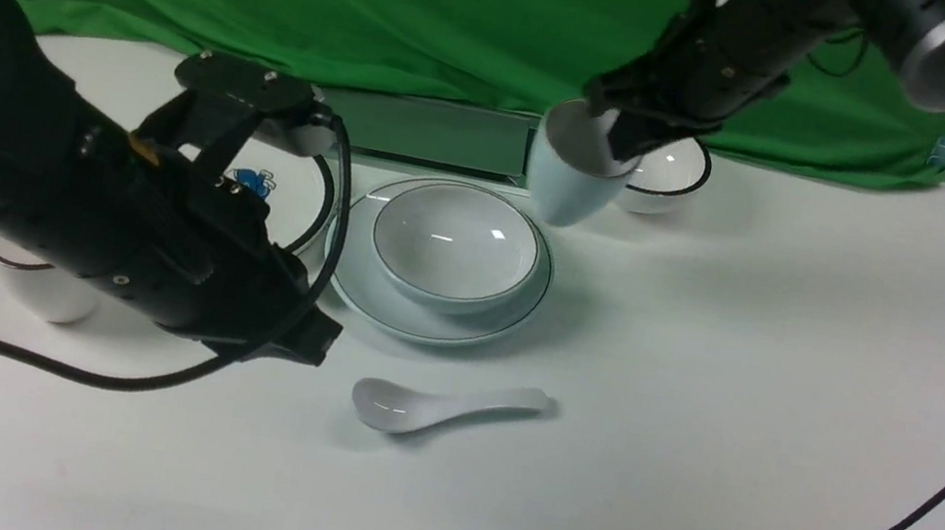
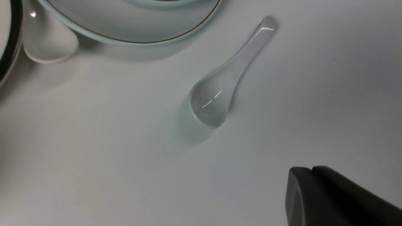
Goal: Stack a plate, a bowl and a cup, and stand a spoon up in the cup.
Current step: Use the right arm to put the blue teacup into the blue rice bowl in the middle
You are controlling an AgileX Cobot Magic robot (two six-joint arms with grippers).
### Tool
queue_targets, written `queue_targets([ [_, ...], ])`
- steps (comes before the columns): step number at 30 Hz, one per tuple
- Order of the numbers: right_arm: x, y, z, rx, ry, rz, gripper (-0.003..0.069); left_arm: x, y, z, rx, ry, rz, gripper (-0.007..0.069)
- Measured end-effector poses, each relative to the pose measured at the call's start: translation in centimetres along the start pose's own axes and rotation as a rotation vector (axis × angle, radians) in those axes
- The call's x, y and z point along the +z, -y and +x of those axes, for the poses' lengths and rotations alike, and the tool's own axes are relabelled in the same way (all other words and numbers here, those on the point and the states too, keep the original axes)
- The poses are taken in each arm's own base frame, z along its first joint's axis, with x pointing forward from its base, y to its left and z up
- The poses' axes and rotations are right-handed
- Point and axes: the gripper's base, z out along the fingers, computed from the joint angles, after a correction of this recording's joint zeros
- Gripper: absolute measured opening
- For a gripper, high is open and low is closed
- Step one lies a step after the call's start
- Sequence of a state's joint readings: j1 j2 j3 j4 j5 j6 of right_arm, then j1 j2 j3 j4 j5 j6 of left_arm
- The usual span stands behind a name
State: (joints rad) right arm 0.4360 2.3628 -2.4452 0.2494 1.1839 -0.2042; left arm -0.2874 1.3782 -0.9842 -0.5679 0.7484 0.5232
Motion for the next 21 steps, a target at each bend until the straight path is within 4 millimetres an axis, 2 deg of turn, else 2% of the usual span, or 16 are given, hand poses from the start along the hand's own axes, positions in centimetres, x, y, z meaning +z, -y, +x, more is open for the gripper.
queue_targets([
  [3, 2.8, -2.5, 0.0, -0.043, -0.025, -0.023, 0.0083, 0.0, 0.0, 0.0, 0.0, -0.004, 0.002, -0.0029],
  [6, 4.8, -3.3, 0.1, -0.054, -0.029, -0.011, 0.0083, 0.0, 0.0, 0.0, 0.0, -0.004, 0.002, -0.0029],
  [15, 5.5, -3.0, 0.0, -0.034, -0.005, 0.023, 0.0083, 0.0, 0.0, 0.0, 0.0, -0.004, 0.002, -0.0029],
  [21, 5.8, -3.8, 0.0, -0.046, -0.005, 0.019, 0.0083, 0.0, 0.0, 0.0, 0.0, -0.003, 0.002, -0.0029],
])
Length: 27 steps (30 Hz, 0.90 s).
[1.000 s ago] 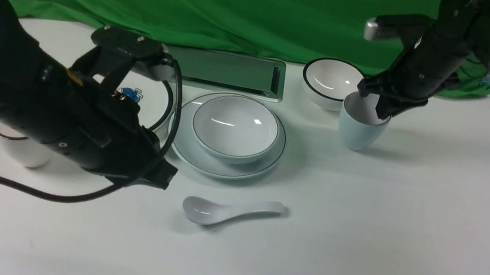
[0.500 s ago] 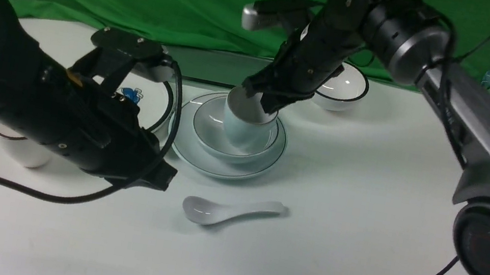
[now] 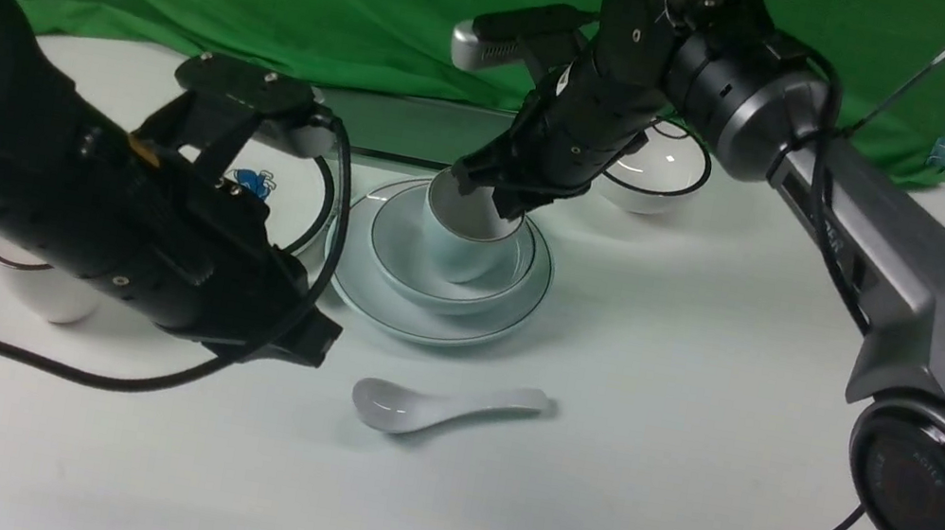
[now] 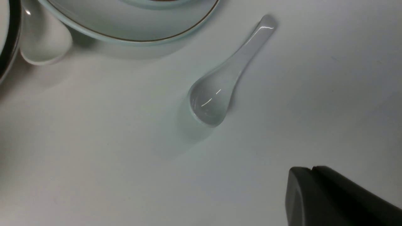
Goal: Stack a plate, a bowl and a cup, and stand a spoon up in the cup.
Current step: Use the right arm to put the blue teacup into the blue rice bowl in the middle, then use the left arm to grab a blue soup spoon
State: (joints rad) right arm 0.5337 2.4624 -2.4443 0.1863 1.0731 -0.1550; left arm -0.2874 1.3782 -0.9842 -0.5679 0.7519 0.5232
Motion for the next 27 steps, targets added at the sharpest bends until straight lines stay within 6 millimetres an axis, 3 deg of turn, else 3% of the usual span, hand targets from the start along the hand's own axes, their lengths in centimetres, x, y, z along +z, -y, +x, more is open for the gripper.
queue_targets([
  [6, 0.1, -0.1, 0.0, -0.001, 0.0, -0.001, 0.0138, 0.0, 0.0, 0.0, -0.001, 0.0, 0.0, -0.0029],
  [10, -0.1, -0.5, 0.2, 0.0, -0.011, -0.014, 0.0341, 0.0, -0.1, -0.1, -0.001, 0.015, -0.009, -0.0029],
  [13, -1.3, -0.8, 0.5, -0.001, -0.017, -0.018, 0.0402, 0.2, -0.2, -0.2, -0.006, 0.02, -0.01, -0.0029],
  [16, -4.3, -1.1, 0.9, -0.021, -0.022, -0.02, 0.0419, 0.6, 0.0, -0.3, -0.013, -0.011, 0.014, -0.0029],
  [18, -9.1, -1.3, 1.5, -0.035, 0.008, -0.013, 0.0425, 1.7, 0.6, -0.6, 0.0, -0.11, 0.06, -0.0029],
  [19, -9.5, -1.3, 1.5, -0.037, 0.012, -0.012, 0.0425, 1.8, 0.7, -0.6, 0.0, -0.115, 0.064, -0.0029],
  [20, -13.2, -1.5, 2.1, -0.061, 0.052, -0.005, 0.0424, 2.6, 1.4, -1.3, 0.031, -0.163, 0.067, -0.0027],
  [21, -13.1, -1.5, 2.2, -0.065, 0.046, -0.005, 0.0424, 2.8, 1.3, -1.3, 0.034, -0.173, 0.064, -0.0027],
  [22, -16.0, -1.7, 2.7, -0.088, 0.078, 0.001, 0.0416, 3.7, 1.9, -2.0, 0.075, -0.208, 0.053, -0.0022],
  [24, -19.5, -2.2, 4.1, -0.122, 0.098, 0.007, 0.0367, 4.9, 3.0, -3.2, 0.156, -0.24, 0.038, -0.0008],
  [26, -21.3, -2.5, 5.6, -0.136, 0.091, 0.009, 0.0325, 6.1, 3.7, -4.0, 0.216, -0.274, 0.028, 0.001],
  [27, -22.6, -2.8, 7.4, -0.138, 0.062, 0.004, 0.027, 7.5, 4.3, -4.7, 0.272, -0.308, 0.021, 0.0036],
])
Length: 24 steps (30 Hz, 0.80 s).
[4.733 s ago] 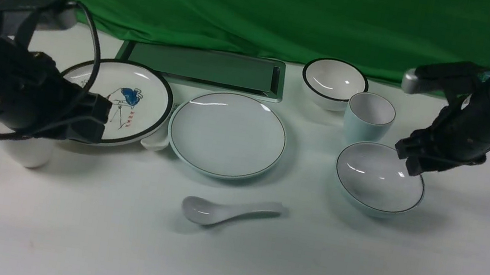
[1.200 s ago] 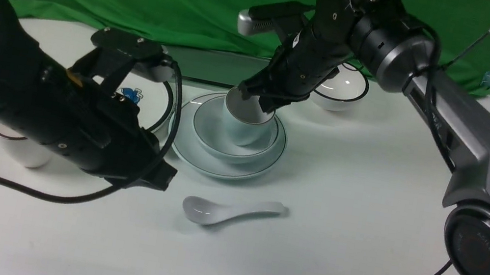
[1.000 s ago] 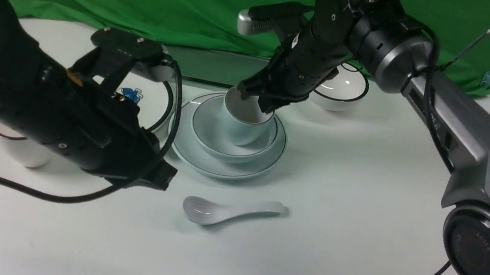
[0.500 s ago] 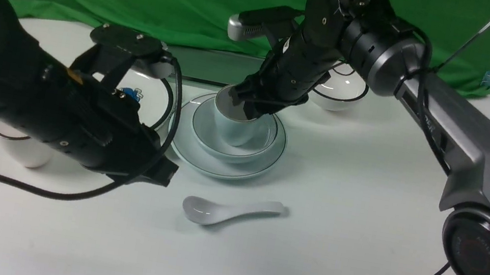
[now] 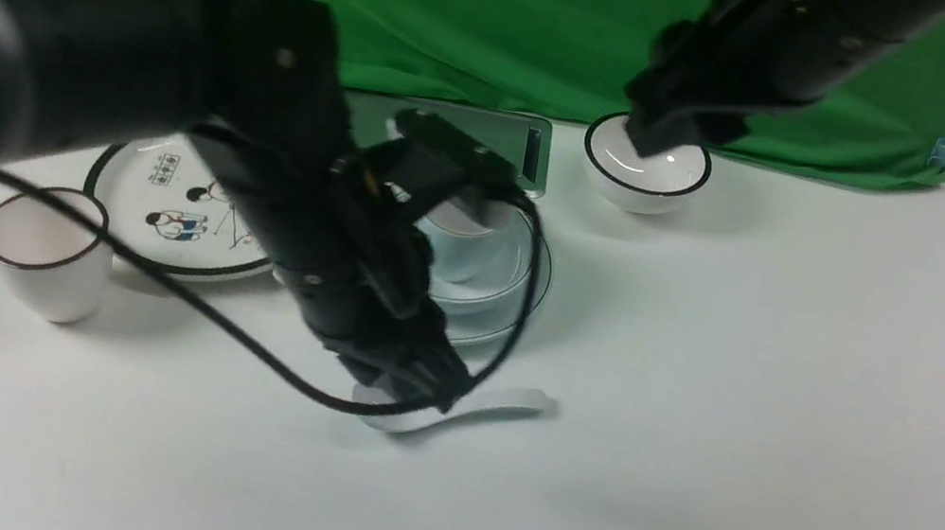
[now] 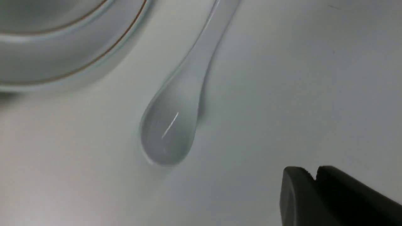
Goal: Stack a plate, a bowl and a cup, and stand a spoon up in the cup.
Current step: Use the left arm to grab a blue soup spoon
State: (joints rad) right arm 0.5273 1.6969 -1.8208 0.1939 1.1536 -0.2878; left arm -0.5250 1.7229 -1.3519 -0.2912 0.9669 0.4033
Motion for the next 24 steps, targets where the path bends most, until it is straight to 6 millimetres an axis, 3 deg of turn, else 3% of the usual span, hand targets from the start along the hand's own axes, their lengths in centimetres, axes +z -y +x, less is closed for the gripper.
queue_targets([
  [1, -0.9, -0.6, 1.9, 0.0, -0.034, -0.008, 0.0223, 0.6, 0.3, -1.2, 0.054, -0.015, -0.01, 0.0072],
  [4, -1.4, -1.7, 6.0, -0.001, -0.104, -0.024, 0.0179, 2.4, 0.5, -3.0, 0.131, -0.05, -0.016, 0.0159],
  [5, -1.9, -1.9, 6.7, -0.007, -0.101, -0.022, 0.0177, 2.9, 0.5, -3.3, 0.143, -0.055, -0.018, 0.0185],
  [6, -2.1, -2.6, 9.3, -0.014, -0.115, -0.024, 0.0176, 4.0, 0.3, -4.0, 0.167, -0.07, -0.029, 0.0257],
  [7, -2.1, -2.6, 9.6, -0.014, -0.117, -0.025, 0.0177, 4.0, 0.2, -4.2, 0.173, -0.07, -0.036, 0.0274],
  [9, -2.1, -3.7, 13.7, -0.015, -0.109, -0.019, 0.0189, 5.8, -0.4, -4.8, 0.222, -0.103, -0.063, 0.0382],
  [12, -1.6, -4.5, 17.3, -0.016, -0.091, -0.01, 0.0198, 7.6, -1.0, -5.0, 0.281, -0.129, -0.072, 0.0461],
  [18, -0.5, -5.5, 22.1, -0.012, -0.083, 0.0, 0.0211, 10.0, -1.6, -4.7, 0.339, -0.169, -0.06, 0.0465],
  [24, -0.6, -5.9, 23.3, 0.004, -0.05, 0.011, 0.0222, 11.6, -2.2, -4.8, 0.374, -0.161, -0.095, 0.0345],
])
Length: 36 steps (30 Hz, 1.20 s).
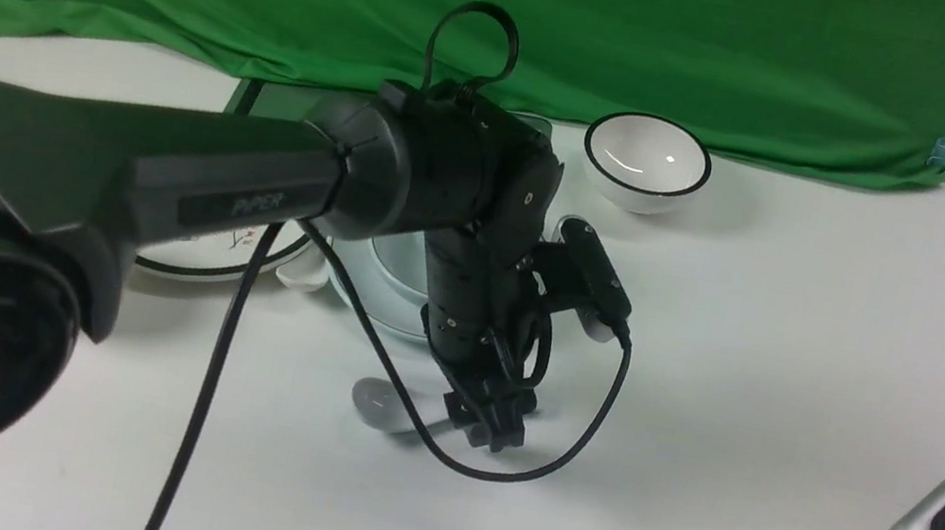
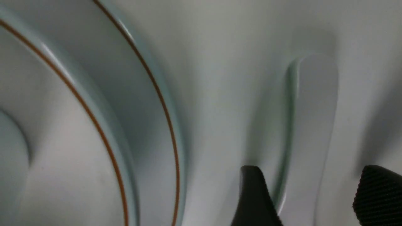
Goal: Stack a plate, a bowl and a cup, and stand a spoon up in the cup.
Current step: Use the left arm to grab a blue soup spoon, then use the left arm to put the blue soup spoon into the blue teacup in the middle
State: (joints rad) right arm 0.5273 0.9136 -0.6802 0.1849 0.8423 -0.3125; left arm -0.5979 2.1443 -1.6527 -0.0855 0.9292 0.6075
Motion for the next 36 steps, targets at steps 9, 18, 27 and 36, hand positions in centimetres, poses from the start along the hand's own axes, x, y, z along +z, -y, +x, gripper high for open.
queue_targets([
  [9, 0.0, 0.1, -0.2, -0.013, 0.023, 0.008, 0.023, 0.3, -0.1, 0.0, -0.154, -0.004, -0.003, 0.0085],
  [18, 0.0, 0.2, -0.4, -0.056, 0.051, 0.019, 0.0225, -1.5, 0.3, -0.5, -0.298, 0.049, 0.029, 0.0083],
  [27, -0.2, 0.3, -0.3, -0.122, 0.153, 0.076, 0.0203, -13.3, -3.2, -1.6, -0.479, 0.63, -0.177, 0.0083],
  [36, 0.5, 0.6, -0.3, -0.13, 0.353, 0.165, 0.0204, -13.7, -9.5, 0.9, -0.657, 0.999, -0.463, 0.0083],
])
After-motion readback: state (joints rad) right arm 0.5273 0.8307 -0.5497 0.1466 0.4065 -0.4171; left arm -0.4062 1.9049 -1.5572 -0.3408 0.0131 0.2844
